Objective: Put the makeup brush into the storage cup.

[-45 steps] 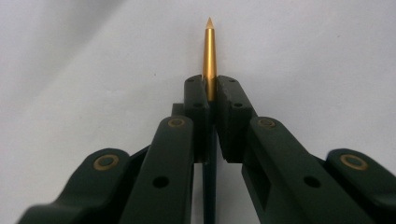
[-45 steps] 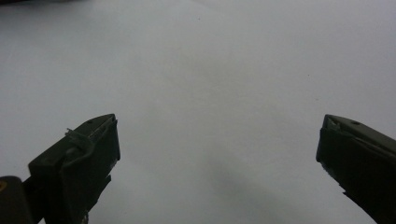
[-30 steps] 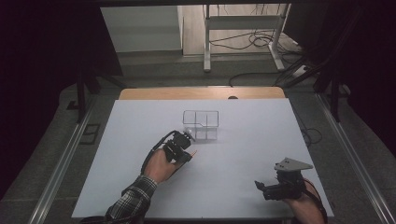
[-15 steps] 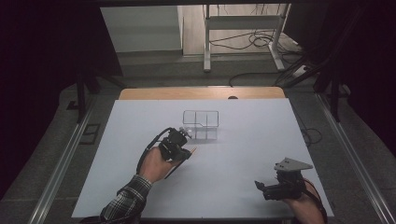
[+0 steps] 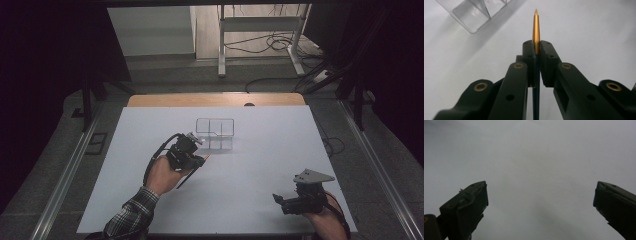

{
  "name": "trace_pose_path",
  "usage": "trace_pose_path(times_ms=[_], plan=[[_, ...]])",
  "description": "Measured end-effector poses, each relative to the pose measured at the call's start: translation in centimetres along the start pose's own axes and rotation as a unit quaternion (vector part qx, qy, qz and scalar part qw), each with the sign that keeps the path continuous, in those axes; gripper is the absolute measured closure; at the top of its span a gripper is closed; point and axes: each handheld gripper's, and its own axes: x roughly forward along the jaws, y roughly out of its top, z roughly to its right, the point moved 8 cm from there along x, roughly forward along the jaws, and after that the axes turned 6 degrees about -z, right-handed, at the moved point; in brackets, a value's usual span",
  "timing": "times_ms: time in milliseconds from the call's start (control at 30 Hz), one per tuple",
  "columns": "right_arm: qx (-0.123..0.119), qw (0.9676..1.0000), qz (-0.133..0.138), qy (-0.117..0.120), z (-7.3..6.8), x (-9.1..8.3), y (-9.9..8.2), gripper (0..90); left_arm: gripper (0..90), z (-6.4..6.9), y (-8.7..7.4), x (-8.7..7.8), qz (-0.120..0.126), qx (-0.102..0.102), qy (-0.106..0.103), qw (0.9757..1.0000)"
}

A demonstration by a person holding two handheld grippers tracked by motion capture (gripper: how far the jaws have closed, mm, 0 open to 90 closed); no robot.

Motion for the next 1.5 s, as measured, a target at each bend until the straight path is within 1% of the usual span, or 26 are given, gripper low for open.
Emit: trace_pose_path(times_ms=[233,500,633,900,1167,1300,1500], plan=[[0.0,1.0,0.0,0.0,0.0,0.0,0.0,0.0,84.5,-0.1,0.2,-0.8,0.018,0.005,0.001,0.9998],[0.0,1.0,0.0,0.001,0.0,0.0,0.0,0.0,84.5,-0.3,0.6,-2.0,0.043,0.003,0.003,0.9991],[0.0,1.0,0.0,0.001,0.0,0.0,0.0,0.0,84.4,-0.4,0.7,-2.5,0.05,0.003,0.002,0.9987],[0.0,1.0,0.0,0.001,0.0,0.0,0.0,0.0,84.4,-0.7,1.1,-3.3,0.07,0.004,0.012,0.9975],[0.002,1.0,0.001,0.002,0.0,0.0,0.0,0.0,84.4,-1.3,1.5,-4.4,0.097,0.0,0.023,0.995],[0.002,1.0,0.001,0.002,0.0,0.0,0.0,0.0,84.4,-1.7,1.8,-4.9,0.112,-0.003,0.027,0.9933],[0.002,1.0,0.001,0.002,0.0,0.0,0.0,0.0,84.4,-2.3,2.3,-5.5,0.138,-0.009,0.032,0.9899]])
